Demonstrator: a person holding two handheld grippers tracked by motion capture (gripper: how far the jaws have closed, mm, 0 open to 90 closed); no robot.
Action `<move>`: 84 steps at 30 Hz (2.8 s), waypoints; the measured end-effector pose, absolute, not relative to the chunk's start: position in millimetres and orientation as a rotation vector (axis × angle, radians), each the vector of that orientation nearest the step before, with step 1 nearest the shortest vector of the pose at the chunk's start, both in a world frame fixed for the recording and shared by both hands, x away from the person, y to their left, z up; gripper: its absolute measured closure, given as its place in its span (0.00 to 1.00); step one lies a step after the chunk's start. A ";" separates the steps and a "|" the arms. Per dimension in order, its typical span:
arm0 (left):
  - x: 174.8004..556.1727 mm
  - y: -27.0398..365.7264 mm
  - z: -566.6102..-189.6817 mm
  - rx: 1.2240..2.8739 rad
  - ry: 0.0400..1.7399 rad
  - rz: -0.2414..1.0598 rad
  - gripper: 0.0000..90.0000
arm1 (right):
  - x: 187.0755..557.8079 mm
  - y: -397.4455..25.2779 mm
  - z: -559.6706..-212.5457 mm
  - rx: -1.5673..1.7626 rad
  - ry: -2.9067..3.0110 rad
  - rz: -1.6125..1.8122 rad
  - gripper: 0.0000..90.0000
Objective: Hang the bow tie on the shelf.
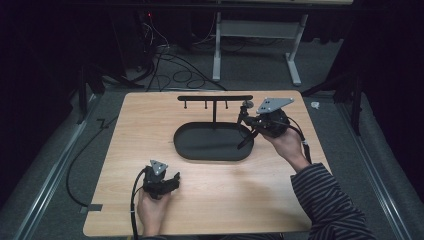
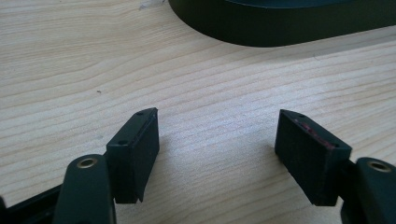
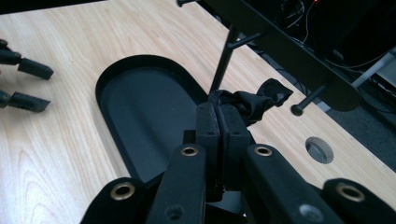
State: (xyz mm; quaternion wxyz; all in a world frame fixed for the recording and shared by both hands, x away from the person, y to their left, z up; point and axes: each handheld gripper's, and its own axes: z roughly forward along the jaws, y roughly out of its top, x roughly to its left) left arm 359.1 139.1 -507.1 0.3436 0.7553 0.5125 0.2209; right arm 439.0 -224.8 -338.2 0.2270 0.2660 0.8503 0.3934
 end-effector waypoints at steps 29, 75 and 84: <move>359.1 139.2 -507.1 1.963 1.330 0.573 0.34 | 479.7 -254.6 -355.8 1.041 2.272 1.090 1.00; 359.2 139.1 -507.1 1.965 1.329 0.572 0.34 | 472.3 -280.4 -379.3 1.166 2.210 1.162 0.67; 359.2 139.1 -507.1 1.966 1.329 0.572 0.34 | 458.1 -289.9 -373.0 1.170 2.162 1.206 0.64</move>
